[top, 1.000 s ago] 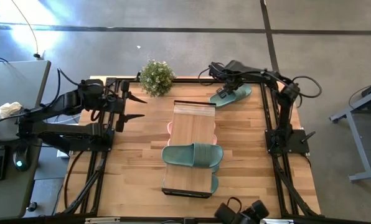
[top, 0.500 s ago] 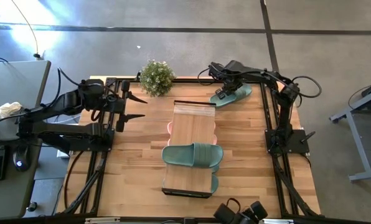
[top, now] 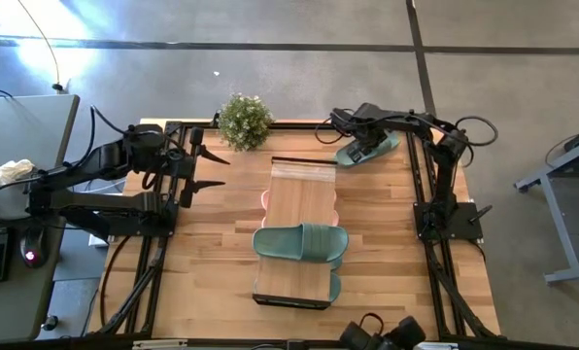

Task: Pick and place slides into the shelf
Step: Put the green slide on the shelf aligned with the other green slide

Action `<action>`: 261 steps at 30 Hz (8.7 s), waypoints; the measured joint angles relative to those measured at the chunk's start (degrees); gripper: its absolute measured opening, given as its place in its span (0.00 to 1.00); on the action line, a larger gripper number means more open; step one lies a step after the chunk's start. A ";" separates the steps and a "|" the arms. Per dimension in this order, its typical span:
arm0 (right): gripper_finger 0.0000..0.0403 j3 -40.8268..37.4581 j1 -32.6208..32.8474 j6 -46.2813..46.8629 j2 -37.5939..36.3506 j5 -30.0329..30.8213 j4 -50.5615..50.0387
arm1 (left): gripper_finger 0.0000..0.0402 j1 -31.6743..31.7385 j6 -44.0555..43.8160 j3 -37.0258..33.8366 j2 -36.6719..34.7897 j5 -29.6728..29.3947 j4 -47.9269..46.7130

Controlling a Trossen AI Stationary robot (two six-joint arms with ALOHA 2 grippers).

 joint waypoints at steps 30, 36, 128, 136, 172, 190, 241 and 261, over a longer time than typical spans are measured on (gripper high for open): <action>0.00 2.99 -2.33 2.82 -6.73 16.04 -8.12 | 0.53 -0.02 -1.10 0.00 0.00 -1.04 0.24; 0.00 6.74 -2.19 4.57 -15.53 13.77 -9.53 | 0.53 -0.02 0.25 0.01 0.42 -4.99 2.00; 0.00 56.05 21.89 -0.80 1.99 -6.74 -20.98 | 0.15 -12.13 39.51 27.47 46.45 -41.02 6.48; 0.11 56.05 21.89 -7.53 1.13 -7.06 -20.93 | 0.15 -13.20 39.36 27.47 46.45 -42.39 5.65; 0.48 28.73 -10.53 -4.27 -28.10 -78.72 -20.23 | 0.15 -29.75 40.94 27.48 30.64 -47.43 1.67; 0.48 -18.81 -6.40 50.24 -39.10 -93.36 60.68 | 0.15 -30.40 41.40 27.50 31.10 -45.70 1.24; 0.04 -19.35 2.13 47.82 -41.12 -73.06 64.75 | 0.49 -30.38 26.84 27.49 30.47 -55.85 -9.25; 0.03 -19.49 24.88 48.66 -63.36 -22.45 41.41 | 0.64 -30.36 14.01 27.50 23.00 -66.27 -19.15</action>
